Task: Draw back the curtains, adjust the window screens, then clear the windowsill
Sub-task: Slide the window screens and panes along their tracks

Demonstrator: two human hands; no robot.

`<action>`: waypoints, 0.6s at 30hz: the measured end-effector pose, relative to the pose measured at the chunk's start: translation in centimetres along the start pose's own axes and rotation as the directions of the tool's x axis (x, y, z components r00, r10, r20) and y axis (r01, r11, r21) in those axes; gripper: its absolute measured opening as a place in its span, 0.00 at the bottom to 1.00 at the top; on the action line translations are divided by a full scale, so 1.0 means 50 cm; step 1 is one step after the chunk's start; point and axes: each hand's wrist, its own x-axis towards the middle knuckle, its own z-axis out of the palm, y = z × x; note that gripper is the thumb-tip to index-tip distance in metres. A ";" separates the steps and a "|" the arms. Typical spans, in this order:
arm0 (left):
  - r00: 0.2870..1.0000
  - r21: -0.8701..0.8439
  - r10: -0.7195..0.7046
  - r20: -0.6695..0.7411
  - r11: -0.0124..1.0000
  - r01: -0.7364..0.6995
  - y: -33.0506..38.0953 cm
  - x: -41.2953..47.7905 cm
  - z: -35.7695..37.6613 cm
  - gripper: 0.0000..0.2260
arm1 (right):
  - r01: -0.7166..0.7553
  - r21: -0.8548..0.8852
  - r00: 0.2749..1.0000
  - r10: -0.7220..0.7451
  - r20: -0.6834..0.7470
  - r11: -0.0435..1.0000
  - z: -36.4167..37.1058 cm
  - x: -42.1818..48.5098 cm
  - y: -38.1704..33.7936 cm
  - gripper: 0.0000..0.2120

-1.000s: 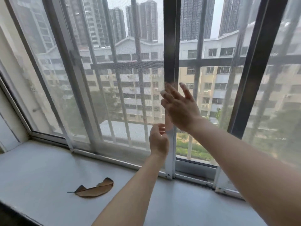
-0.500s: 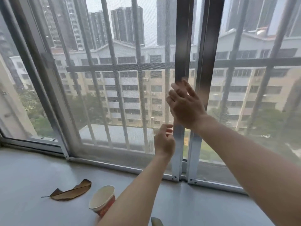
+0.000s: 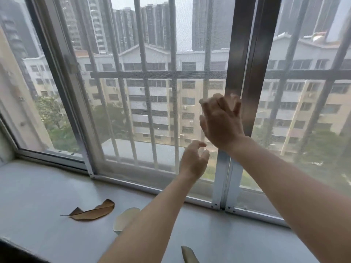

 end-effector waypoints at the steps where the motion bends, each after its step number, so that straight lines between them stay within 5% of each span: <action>1: 1.000 0.045 0.024 -0.014 0.999 -0.023 -0.011 0.003 -0.024 0.07 | -0.012 0.047 1.000 0.012 -0.008 0.999 0.002 0.006 -0.022 0.16; 5: 0.992 0.183 0.054 -0.118 0.983 -0.032 -0.089 0.025 -0.153 0.10 | 0.038 0.209 0.998 -0.028 -0.051 0.977 0.020 0.046 -0.146 0.15; 11: 0.945 0.145 -0.028 -0.325 0.986 0.079 -0.194 0.027 -0.399 0.12 | 0.132 0.240 0.987 -0.105 -0.125 0.962 0.056 0.136 -0.375 0.13; 18: 0.914 0.181 -0.067 -0.400 0.972 0.150 -0.339 0.017 -0.675 0.14 | 0.185 0.270 0.982 -0.187 -0.017 0.945 0.094 0.217 -0.650 0.09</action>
